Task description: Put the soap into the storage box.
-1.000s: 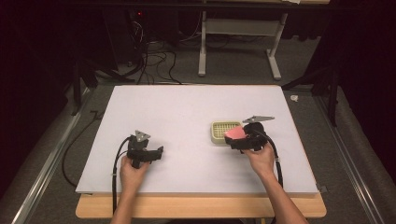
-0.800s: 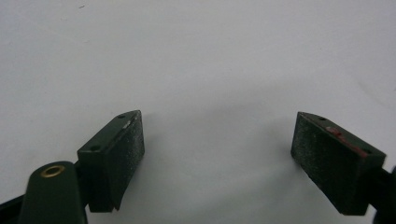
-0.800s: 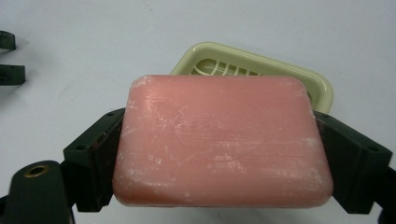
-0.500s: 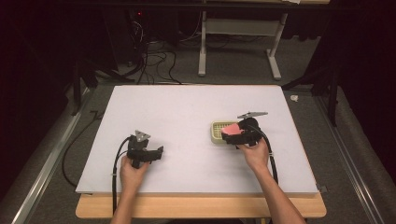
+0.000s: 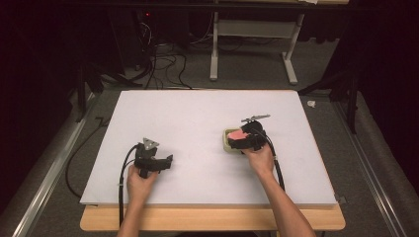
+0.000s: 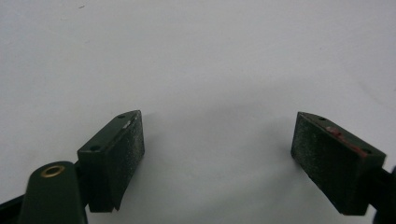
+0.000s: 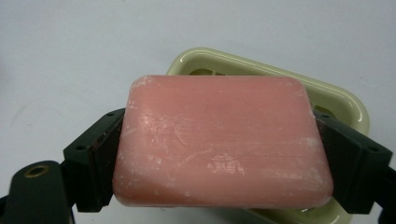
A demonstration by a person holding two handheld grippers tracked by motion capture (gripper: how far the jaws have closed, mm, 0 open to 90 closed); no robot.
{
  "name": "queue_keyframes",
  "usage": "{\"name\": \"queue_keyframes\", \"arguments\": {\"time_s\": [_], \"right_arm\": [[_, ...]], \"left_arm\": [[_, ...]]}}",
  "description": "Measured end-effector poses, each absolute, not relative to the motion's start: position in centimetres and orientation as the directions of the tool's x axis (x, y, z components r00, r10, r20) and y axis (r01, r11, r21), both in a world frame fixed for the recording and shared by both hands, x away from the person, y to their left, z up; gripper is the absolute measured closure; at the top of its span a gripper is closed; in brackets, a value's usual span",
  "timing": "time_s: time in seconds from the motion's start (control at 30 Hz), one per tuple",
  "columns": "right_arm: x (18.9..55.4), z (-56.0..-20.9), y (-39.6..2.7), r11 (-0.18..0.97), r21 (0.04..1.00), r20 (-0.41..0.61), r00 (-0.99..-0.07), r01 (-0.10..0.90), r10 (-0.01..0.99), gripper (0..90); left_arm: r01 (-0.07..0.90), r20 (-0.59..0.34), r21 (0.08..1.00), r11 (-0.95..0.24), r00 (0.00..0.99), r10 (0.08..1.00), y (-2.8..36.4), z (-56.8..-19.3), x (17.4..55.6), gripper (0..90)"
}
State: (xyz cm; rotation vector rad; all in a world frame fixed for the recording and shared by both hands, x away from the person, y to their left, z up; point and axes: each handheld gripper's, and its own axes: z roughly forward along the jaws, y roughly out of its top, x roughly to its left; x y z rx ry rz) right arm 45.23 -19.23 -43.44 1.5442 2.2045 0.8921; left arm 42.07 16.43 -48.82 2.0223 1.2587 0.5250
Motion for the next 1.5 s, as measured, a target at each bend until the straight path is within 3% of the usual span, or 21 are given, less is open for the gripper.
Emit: {"name": "queue_keyframes", "arguments": {"time_s": [0.73,1.5], "right_arm": [[46.23,-44.37,-18.31,0.213,0.592,0.077,-0.317,0.777,0.945,13.1],[45.45,-43.49,-19.10,0.189,0.649,0.083,-0.316,0.737,0.945,13.0]], "left_arm": [[0.615,-0.019,0.731,-0.294,0.449,0.893,16.43,-48.82,42.07,17.8],[0.615,-0.018,0.731,-0.294,0.449,0.894,16.43,-48.82,42.07,17.7]]}}
